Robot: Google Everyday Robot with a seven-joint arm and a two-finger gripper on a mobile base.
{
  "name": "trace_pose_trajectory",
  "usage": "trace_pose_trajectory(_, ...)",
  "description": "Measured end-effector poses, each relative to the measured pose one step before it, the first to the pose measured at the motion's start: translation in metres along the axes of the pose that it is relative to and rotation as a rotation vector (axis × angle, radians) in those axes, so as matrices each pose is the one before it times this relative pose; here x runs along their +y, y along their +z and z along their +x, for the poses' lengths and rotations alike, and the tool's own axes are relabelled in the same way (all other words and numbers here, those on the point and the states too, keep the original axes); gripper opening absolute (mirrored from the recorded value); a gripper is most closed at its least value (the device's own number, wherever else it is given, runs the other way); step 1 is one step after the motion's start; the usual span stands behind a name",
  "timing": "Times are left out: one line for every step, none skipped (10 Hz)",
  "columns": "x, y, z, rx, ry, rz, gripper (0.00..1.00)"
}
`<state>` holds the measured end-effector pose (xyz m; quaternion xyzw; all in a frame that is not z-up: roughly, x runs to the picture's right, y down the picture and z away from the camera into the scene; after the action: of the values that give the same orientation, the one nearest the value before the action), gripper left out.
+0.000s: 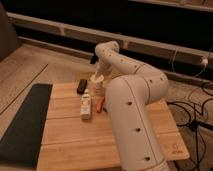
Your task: Place the ceramic cup in the ceramic bowl
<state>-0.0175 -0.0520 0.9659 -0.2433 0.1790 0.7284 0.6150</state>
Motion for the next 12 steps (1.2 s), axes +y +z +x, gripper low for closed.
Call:
trace_pose_trajectory(0.00171, 0.00217, -0.00154, 0.00524, -0.0109, -0.00567, 0.18)
trace_pose_trajectory(0.00157, -0.0014, -0.00394, -0.00525, 0.00102, -0.00845, 0.08)
trace_pose_trajectory(0.00304, -0.00617, -0.00764, -0.01824, 0.00377, -0.01438, 0.02)
trace_pose_trajectory(0.00631, -0.01552, -0.01543, -0.04332, 0.00254, -0.02455, 0.0)
trace_pose_trajectory(0.00676, -0.01905, -0.01682, -0.04948, -0.00191, -0.02367, 0.0)
trace_pose_trajectory(0.0067, -0.02456, -0.01998, -0.06031, -0.00621, -0.02263, 0.0)
trace_pose_trajectory(0.00245, -0.02125, -0.01732, -0.05306, -0.00748, -0.01116, 0.0)
trace_pose_trajectory(-0.00343, -0.02259, -0.01704, -0.05402, -0.00487, -0.0003, 0.0)
trace_pose_trajectory(-0.00732, -0.01114, -0.00745, -0.02593, -0.00046, 0.00688, 0.0)
trace_pose_trajectory(-0.02375, -0.01486, -0.00404, -0.02667, 0.02756, 0.0255, 0.0)
trace_pose_trajectory(-0.01691, -0.00574, 0.00143, -0.00666, 0.02395, 0.01756, 0.0)
trace_pose_trajectory(-0.02566, -0.00559, 0.0062, 0.00131, 0.04471, 0.02474, 0.0)
